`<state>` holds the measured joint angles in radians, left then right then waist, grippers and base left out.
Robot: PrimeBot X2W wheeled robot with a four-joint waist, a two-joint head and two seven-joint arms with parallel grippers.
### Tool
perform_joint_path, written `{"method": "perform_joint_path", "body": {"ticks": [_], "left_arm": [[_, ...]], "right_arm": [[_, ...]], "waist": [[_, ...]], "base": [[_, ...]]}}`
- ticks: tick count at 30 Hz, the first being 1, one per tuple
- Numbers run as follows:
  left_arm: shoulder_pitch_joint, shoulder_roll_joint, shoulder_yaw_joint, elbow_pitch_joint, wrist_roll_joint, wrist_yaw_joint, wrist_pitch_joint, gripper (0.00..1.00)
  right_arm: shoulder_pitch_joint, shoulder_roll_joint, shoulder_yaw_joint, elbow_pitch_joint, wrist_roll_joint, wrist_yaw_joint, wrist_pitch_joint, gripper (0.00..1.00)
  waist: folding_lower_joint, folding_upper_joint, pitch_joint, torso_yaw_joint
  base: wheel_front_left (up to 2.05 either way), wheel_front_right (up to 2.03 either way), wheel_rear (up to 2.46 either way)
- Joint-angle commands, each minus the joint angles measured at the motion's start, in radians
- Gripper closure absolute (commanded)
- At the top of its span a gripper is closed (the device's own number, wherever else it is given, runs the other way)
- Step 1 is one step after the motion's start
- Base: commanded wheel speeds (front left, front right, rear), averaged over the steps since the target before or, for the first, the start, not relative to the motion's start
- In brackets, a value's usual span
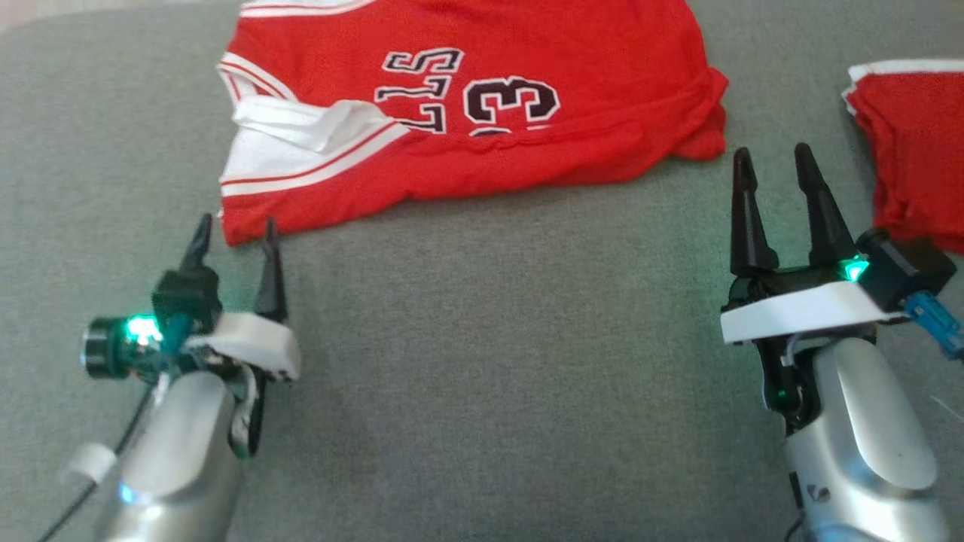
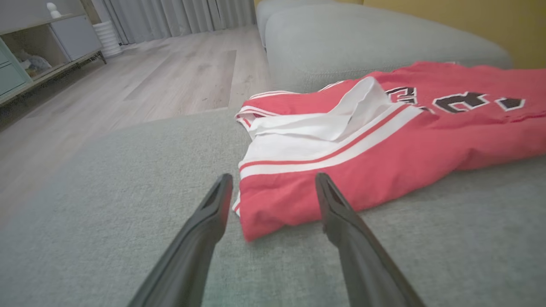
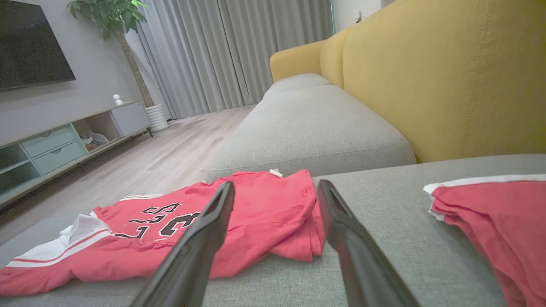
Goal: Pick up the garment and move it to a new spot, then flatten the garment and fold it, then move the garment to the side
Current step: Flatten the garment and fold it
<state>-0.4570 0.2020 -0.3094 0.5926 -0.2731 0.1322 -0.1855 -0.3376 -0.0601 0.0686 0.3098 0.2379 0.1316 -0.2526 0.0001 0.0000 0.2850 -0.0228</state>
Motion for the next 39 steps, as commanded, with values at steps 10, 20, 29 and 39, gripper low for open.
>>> {"method": "perform_joint_path", "body": {"ticks": [10, 20, 29, 39], "left_arm": [[-0.164, 0.054, 0.071, 0.235, -0.031, 0.013, 0.035, 0.0], [-0.209, 0.05, 0.062, 0.352, -0.047, -0.006, 0.043, 1.0], [-0.253, 0.022, 0.039, 0.187, -0.015, -0.028, -0.073, 1.0], [-0.205, 0.005, 0.042, -0.093, 0.055, -0.021, -0.076, 1.0]], "right_arm": [[-0.046, 0.01, 0.016, -0.042, 0.016, -0.001, -0.009, 0.0], [-0.048, 0.01, 0.036, -0.044, 0.03, -0.001, -0.009, 0.0], [-0.131, 0.01, -0.033, 0.078, -0.096, -0.001, 0.113, 0.0], [-0.308, 0.01, -0.087, 0.284, -0.182, -0.001, 0.299, 0.0]], "waist": [[-0.0001, 0.0, 0.069, -0.062], [-0.0001, 0.0, 0.059, -0.074], [-0.0001, 0.0, 0.046, -0.021], [-0.0001, 0.0, 0.069, 0.031]], "base": [[0.0, 0.0, 0.0], [0.0, 0.0, 0.0], [0.0, 0.0, 0.0], [0.0, 0.0, 0.0]]}}
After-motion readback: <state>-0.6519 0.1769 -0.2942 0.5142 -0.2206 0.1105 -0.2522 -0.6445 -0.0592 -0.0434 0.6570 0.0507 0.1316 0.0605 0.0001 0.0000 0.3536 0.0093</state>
